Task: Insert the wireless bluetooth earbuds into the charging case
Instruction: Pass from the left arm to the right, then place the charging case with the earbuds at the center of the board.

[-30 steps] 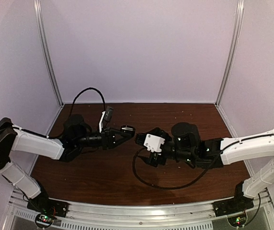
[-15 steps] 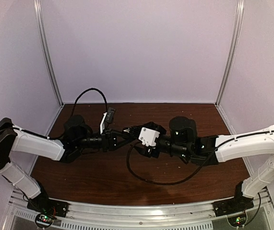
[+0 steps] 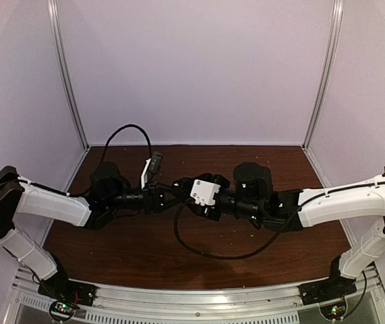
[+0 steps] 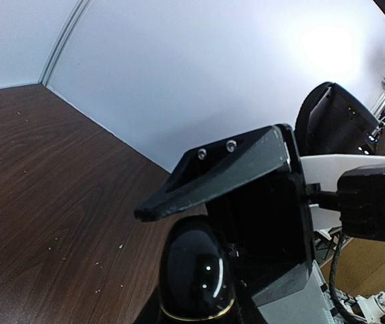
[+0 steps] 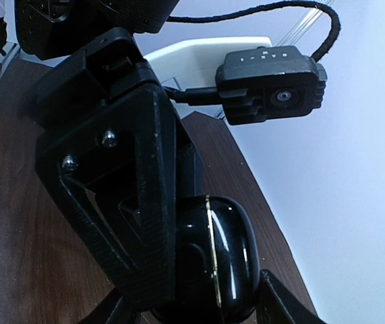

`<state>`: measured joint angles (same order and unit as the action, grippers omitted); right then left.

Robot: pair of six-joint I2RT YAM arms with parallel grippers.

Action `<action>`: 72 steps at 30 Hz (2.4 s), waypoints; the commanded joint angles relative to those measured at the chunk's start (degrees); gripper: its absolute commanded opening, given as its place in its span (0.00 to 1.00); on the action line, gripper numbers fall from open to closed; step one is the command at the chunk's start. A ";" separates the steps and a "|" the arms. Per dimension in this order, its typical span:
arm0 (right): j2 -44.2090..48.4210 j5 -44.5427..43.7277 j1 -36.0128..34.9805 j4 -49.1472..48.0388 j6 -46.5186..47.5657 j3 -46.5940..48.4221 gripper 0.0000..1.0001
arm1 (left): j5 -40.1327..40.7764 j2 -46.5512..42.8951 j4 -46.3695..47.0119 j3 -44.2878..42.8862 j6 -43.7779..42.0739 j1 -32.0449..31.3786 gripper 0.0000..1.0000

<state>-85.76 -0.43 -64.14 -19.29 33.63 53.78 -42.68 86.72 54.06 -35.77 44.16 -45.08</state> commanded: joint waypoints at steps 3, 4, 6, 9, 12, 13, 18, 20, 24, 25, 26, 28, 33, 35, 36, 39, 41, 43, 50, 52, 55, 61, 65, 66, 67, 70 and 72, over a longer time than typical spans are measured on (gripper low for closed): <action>-1.02 -0.71 -0.56 -0.48 2.78 2.12 0.56 | -1.71 1.23 2.64 -1.74 0.67 -0.27 0.00; -1.14 -0.95 -0.63 -0.44 3.24 2.19 0.55 | -1.79 1.38 2.56 -1.83 0.76 -0.27 0.00; -1.25 -1.50 -0.92 -0.20 4.02 2.37 0.53 | -1.82 1.80 2.18 -2.10 0.92 -0.27 0.00; -1.50 -3.11 -1.43 -0.09 5.55 2.79 0.53 | -1.88 2.15 1.68 -2.42 1.21 -0.27 0.00; -1.73 -3.96 -1.72 0.04 6.45 3.13 0.56 | -1.75 2.48 1.58 -2.67 1.58 -0.27 0.00; -1.82 -4.24 -1.74 0.04 6.65 3.21 0.56 | -1.60 2.57 1.27 -2.83 1.62 -0.27 0.00; -2.26 -4.89 -1.87 0.40 7.07 3.35 0.50 | -1.71 2.95 0.07 -3.42 1.22 -0.23 0.00; -2.18 -5.04 -1.87 0.45 7.10 3.12 0.42 | -1.65 2.81 0.08 -3.39 1.10 -0.26 0.00; -1.97 -5.23 -1.87 -0.02 6.86 2.53 0.34 | -0.94 2.52 -0.34 -3.35 1.09 -0.14 0.07; -1.88 -5.28 -1.80 -0.24 6.70 2.40 0.33 | -0.71 2.45 -0.50 -3.34 1.09 -0.06 0.11; -1.87 -5.29 -1.74 -0.47 6.65 2.20 0.32 | -0.45 2.37 -0.80 -3.27 1.10 0.03 0.16; -2.00 -5.45 -1.42 -0.79 6.42 1.84 0.31 | -0.38 2.25 -0.78 -3.11 1.26 0.52 0.26; -1.66 -3.56 1.13 -1.60 3.12 0.93 0.29 | 0.13 -0.43 1.05 -0.49 2.37 2.98 0.59; -1.92 -1.52 2.55 -1.65 1.48 0.85 0.29 | 1.33 -2.61 -0.71 0.33 1.36 4.31 0.71; -2.38 -0.64 3.28 -1.53 0.72 0.88 0.29 | 2.41 -3.85 -1.98 0.61 0.51 4.94 0.78; -4.54 2.08 5.07 -1.74 -2.08 1.06 0.28 | 5.66 -7.71 -6.04 1.49 -2.00 7.23 0.97; -6.37 3.99 6.01 -2.20 -4.27 1.28 0.28 | 8.88 -10.55 -9.34 1.89 -3.82 9.24 0.98; -9.05 6.16 6.82 -1.25 -6.20 2.71 0.27 | 13.77 -14.49 -14.98 2.21 -5.83 11.87 0.98; -22.20 9.62 8.89 5.53 -12.92 13.54 0.26 | 27.94 -24.04 -27.06 2.13 -12.22 14.82 0.98; -25.72 10.24 9.75 7.48 -14.41 17.06 0.26 | 29.57 -24.88 -28.89 1.85 -12.51 14.93 0.98; -31.21 11.62 11.17 11.16 -16.66 22.73 0.26 | 30.49 -25.27 -29.99 2.05 -12.18 15.02 0.98; -40.91 12.07 13.59 17.29 -20.42 34.54 0.27 | 31.30 -25.48 -28.19 3.70 -9.74 15.28 0.98; -46.90 12.38 14.59 21.96 -21.43 42.00 0.27 | 32.62 -25.88 -28.55 3.60 -9.45 15.44 0.98; -47.79 12.38 14.76 22.93 -21.52 43.08 0.27 | 32.90 -26.02 -28.69 3.60 -9.38 15.57 0.98; -48.42 12.32 14.89 23.46 -21.76 43.93 0.28 | 33.06 -26.11 -28.93 3.60 -9.40 15.77 0.98; -50.08 11.97 15.54 24.67 -22.69 45.89 0.30 | 33.26 -25.99 -29.74 3.27 -9.44 16.26 0.98; -50.69 12.21 15.94 25.20 -22.88 46.59 0.33 | 33.24 -25.65 -29.93 3.25 -9.53 16.42 0.98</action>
<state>-135.52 11.51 -48.99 2.87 12.56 97.43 -10.57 61.45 23.86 -32.47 34.41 -29.47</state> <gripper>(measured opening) 0.466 0.976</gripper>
